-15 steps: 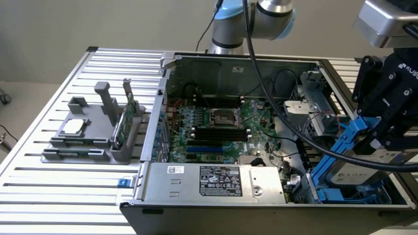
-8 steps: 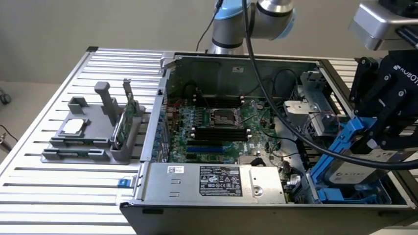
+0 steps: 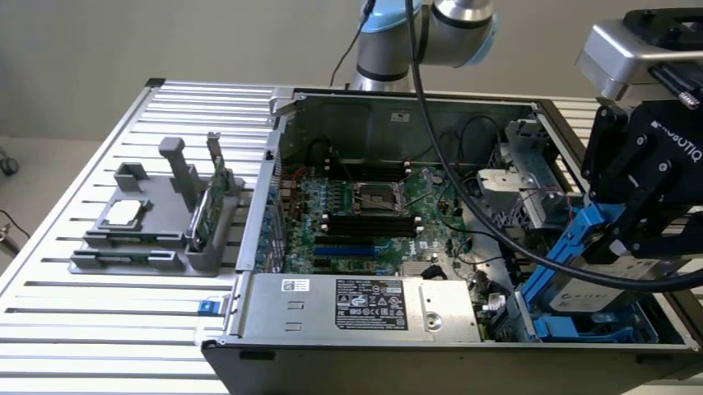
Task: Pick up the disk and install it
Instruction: 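Pick up the disk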
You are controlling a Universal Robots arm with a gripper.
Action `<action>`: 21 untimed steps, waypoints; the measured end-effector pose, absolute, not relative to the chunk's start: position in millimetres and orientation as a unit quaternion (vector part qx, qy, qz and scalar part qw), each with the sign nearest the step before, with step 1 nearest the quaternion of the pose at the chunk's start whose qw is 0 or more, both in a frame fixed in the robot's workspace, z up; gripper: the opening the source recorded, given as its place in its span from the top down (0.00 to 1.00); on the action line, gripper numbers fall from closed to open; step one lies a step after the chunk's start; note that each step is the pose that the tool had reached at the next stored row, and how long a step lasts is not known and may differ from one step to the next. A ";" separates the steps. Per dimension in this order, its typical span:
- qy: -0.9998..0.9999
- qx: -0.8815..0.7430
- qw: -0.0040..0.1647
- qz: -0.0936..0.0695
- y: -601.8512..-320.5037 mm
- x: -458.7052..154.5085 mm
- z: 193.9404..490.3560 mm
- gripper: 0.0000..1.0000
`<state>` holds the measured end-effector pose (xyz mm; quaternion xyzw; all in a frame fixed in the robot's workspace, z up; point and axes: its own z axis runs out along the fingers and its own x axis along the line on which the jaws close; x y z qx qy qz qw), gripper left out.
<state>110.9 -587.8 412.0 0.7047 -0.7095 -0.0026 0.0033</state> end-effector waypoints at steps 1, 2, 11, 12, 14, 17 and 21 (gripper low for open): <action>-0.709 0.705 0.003 -0.002 -587.8 110.9 410.5 0.67; -0.709 0.705 0.003 -0.002 -587.8 110.9 409.0 0.67; -0.709 0.705 0.002 -0.001 -587.8 110.9 393.3 0.67; -0.709 0.705 0.002 -0.001 -587.8 110.9 391.6 0.67; -0.709 0.705 0.002 -0.001 -587.8 110.9 387.9 0.67; -0.709 0.705 0.002 -0.001 -587.8 110.8 382.5 0.67; -0.709 0.705 0.001 -0.001 -587.8 110.9 375.3 0.67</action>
